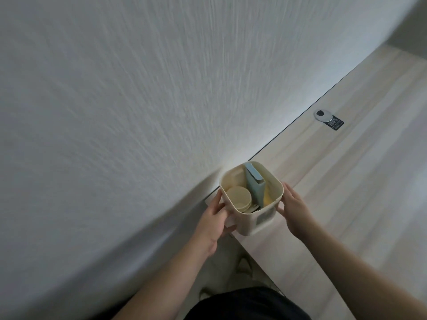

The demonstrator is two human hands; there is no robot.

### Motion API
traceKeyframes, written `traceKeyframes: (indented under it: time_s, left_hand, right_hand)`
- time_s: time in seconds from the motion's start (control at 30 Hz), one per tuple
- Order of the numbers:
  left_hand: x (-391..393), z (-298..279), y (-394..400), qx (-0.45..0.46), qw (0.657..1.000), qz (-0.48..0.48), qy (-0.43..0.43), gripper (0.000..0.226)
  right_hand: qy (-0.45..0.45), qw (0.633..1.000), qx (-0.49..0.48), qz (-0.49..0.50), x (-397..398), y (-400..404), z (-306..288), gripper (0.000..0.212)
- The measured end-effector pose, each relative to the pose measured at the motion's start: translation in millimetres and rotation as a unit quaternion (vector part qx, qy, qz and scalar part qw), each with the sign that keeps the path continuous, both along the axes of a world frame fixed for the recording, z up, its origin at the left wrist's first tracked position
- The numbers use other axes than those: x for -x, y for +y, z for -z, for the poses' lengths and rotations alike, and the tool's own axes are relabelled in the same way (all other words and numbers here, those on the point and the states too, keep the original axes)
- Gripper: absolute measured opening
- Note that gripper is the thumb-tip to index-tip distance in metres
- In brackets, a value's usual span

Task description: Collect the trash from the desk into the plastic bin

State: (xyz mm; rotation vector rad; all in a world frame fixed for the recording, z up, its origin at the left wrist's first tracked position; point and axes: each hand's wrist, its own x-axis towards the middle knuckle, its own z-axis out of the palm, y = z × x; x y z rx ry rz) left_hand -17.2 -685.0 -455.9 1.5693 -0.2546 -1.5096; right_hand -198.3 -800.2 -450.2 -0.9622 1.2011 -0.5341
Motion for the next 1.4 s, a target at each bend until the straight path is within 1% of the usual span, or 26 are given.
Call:
traceKeyframes:
  time_s: [0.07, 0.13, 0.2, 0.3, 0.4, 0.5, 0.57, 0.63, 0.7, 0.77, 0.83, 0.9, 1.03, 1.17, 1.23, 1.33, 1.4]
  left_hand:
    - [0, 5, -5, 0.002, 1.0, 0.005, 0.009, 0.052]
    - [-1, 12, -9, 0.002, 1.0, 0.01, 0.009, 0.062]
    - [-2, 15, -14, -0.012, 1.0, 0.021, -0.007, 0.07]
    - [-2, 18, -18, -0.025, 0.999, 0.024, -0.02, 0.073]
    - [-3, 21, -19, -0.02, 0.999, 0.026, -0.022, 0.074]
    - [-7, 21, -23, -0.013, 0.999, 0.037, -0.036, 0.074]
    - [-12, 21, -24, -0.01, 0.999, 0.03, -0.038, 0.071]
    - [-15, 20, -22, -0.01, 0.999, 0.025, -0.037, 0.068]
    - [-15, 18, -17, -0.014, 0.999, 0.023, -0.042, 0.065]
    - [-15, 18, -11, -0.015, 0.999, 0.01, -0.035, 0.057]
    - [-13, 16, -9, -0.009, 1.0, -0.004, -0.02, 0.044]
    - [-9, 11, -12, 0.002, 1.0, -0.009, -0.008, 0.039]
    - [-3, 4, -20, 0.021, 1.0, -0.004, 0.012, 0.052]
    - [-1, 3, -24, 0.019, 0.999, -0.007, 0.025, 0.046]
    - [0, 2, -23, 0.018, 0.999, 0.001, 0.027, 0.045]
    - [-4, 1, -23, 0.021, 0.999, 0.012, 0.028, 0.05]
    - [-10, -2, -25, 0.021, 0.999, 0.018, 0.024, 0.045]
  right_hand:
    - [0.0, 1.0, -0.006, 0.014, -3, -11, 3, 0.027]
    - [0.002, 1.0, -0.007, 0.019, -5, -21, 6, 0.029]
    - [0.004, 1.0, 0.001, 0.012, -6, -29, 8, 0.028]
    - [0.005, 1.0, 0.017, -0.005, -7, -37, 12, 0.029]
    - [0.016, 1.0, 0.022, -0.015, -8, -41, 16, 0.033]
    - [0.042, 0.998, 0.033, -0.016, -7, -44, 18, 0.031]
    - [0.058, 0.998, 0.035, -0.001, -5, -46, 21, 0.027]
    - [0.069, 0.997, 0.02, 0.033, -2, -46, 26, 0.025]
    - [0.087, 0.994, -0.013, 0.072, 1, -40, 30, 0.029]
    - [0.084, 0.985, -0.092, 0.121, 1, -29, 32, 0.034]
    - [0.059, 0.968, -0.181, 0.165, -1, -20, 31, 0.032]
    - [0.032, 0.959, -0.224, 0.17, -6, -17, 28, 0.029]
    - [-0.028, 0.959, -0.235, 0.156, -18, -19, 25, 0.018]
    - [-0.044, 0.963, -0.23, 0.133, -25, -35, 25, 0.014]
    - [-0.036, 0.964, -0.231, 0.127, -24, -41, 28, 0.016]
    - [-0.022, 0.968, -0.228, 0.106, -22, -47, 32, 0.031]
    - [-0.017, 0.968, -0.23, 0.094, -22, -50, 34, 0.035]
